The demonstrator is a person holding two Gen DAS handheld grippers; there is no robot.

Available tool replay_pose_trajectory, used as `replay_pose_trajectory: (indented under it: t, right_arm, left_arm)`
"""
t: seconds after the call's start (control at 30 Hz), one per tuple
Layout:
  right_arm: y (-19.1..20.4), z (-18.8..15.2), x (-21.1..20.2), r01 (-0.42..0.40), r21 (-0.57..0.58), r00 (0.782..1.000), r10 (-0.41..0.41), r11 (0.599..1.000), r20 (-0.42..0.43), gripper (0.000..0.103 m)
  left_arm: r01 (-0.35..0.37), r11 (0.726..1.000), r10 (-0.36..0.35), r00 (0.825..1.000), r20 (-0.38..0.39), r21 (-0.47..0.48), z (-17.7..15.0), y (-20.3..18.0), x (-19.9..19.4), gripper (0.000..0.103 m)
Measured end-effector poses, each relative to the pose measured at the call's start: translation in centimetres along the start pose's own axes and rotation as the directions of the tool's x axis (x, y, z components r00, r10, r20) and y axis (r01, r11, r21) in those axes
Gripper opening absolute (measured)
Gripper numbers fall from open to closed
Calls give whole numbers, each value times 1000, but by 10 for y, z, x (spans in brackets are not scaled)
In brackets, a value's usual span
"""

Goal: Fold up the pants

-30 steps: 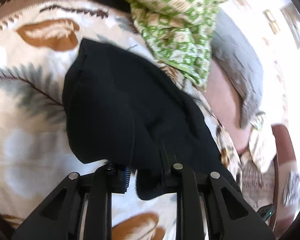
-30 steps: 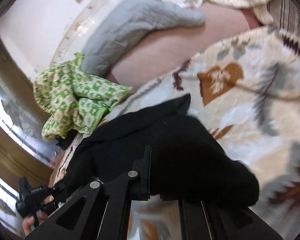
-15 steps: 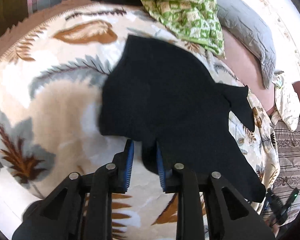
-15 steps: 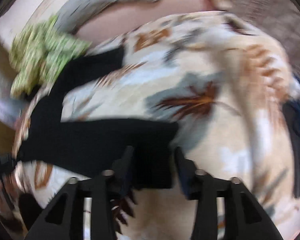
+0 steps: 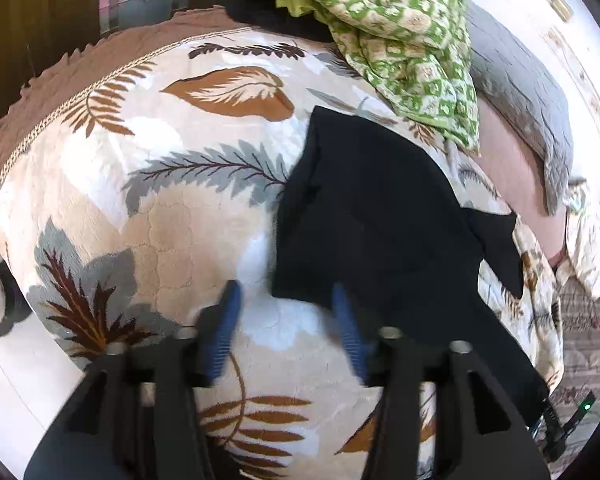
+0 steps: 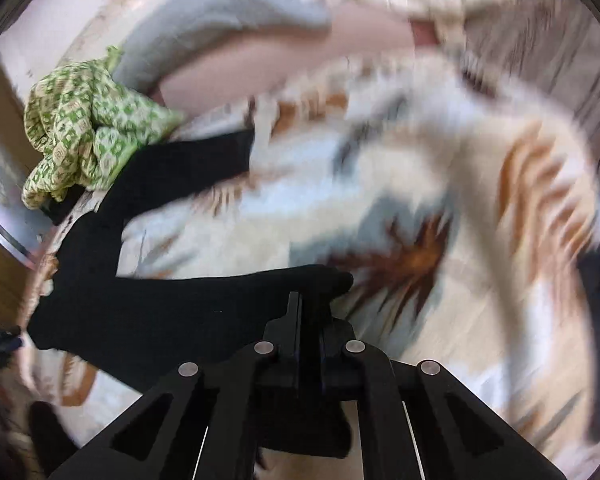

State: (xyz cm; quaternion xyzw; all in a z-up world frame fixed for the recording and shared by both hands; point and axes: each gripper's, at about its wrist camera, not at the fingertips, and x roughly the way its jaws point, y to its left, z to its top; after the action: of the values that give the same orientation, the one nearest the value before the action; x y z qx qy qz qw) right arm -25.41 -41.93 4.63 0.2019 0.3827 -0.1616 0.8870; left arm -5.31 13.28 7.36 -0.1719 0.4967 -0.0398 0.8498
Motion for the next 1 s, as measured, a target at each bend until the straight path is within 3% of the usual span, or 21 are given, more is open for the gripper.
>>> replay_pose_trajectory:
  t: [0.03,0.13,0.2,0.23,0.3,0.37,0.47,0.5,0.57,0.63,0.7,0.73,0.8,0.83,0.9,1.0]
  right_arm:
    - [2,3,-1,45,-36,999,-44,998,16,5]
    - [1,5,18,177,-97,983,-181,979,-41,10]
    - [-4,5,22,196,-77,975,-203,978,-90,16]
    - [-7,5,16,194,-50,977,-197,980,-78,26]
    - [-2,8,-7,162,-16,987,-162,987,-4,55]
    - [16,10,-15,98,-39,995,-97,994,26,63]
    - [55,7,-9,-79,-108,997,78,991,-15,63]
    - [71,3,-3,-169,-125,985,164,978,-47,63]
    - [92,-5,11,-267,-141,962,255,953,-100,63]
    - [119,-16,30,-299,-187,950,273,936,-150,63]
    - [135,-25,52,-265,-229,953,218,937,-208,64]
    - [139,-28,62,-251,-244,949,189,937,-251,64]
    - [147,-22,59,-244,-294,955,176,924,-240,63]
    - [149,-17,55,-256,-289,952,189,923,-239,63]
    - [148,10,52,-278,-253,953,234,927,-192,73]
    - [145,47,64,-253,-184,964,232,950,-132,83]
  left_arm:
    - [9,1000,-9,1000,3,-18,0,2,2,64]
    - [24,998,-25,999,-24,-61,-3,7,10,65]
    - [25,996,-29,999,-43,-84,-6,10,16,69]
    - [21,995,-25,999,-43,-95,-6,12,18,74]
    - [14,991,-18,999,-31,-130,-5,14,24,76]
    - [24,991,-27,1000,-17,-133,-2,12,31,82]
    - [54,994,-60,996,-59,-100,-1,3,49,81]
    - [70,994,-77,994,-80,-82,0,1,54,78]
    - [47,999,-47,994,-100,-1,-1,-9,56,47]
    - [88,994,-80,988,-134,59,1,-13,53,27]
    - [73,992,-59,989,-137,99,2,-14,48,27]
    - [65,989,-47,990,-131,134,4,-15,45,28]
    - [48,978,-22,992,-124,205,8,-21,38,39]
    - [28,975,-5,995,-102,223,12,-23,34,52]
    - [-10,975,18,999,-34,220,25,-25,25,66]
    - [28,984,-29,1000,3,176,48,-22,21,81]
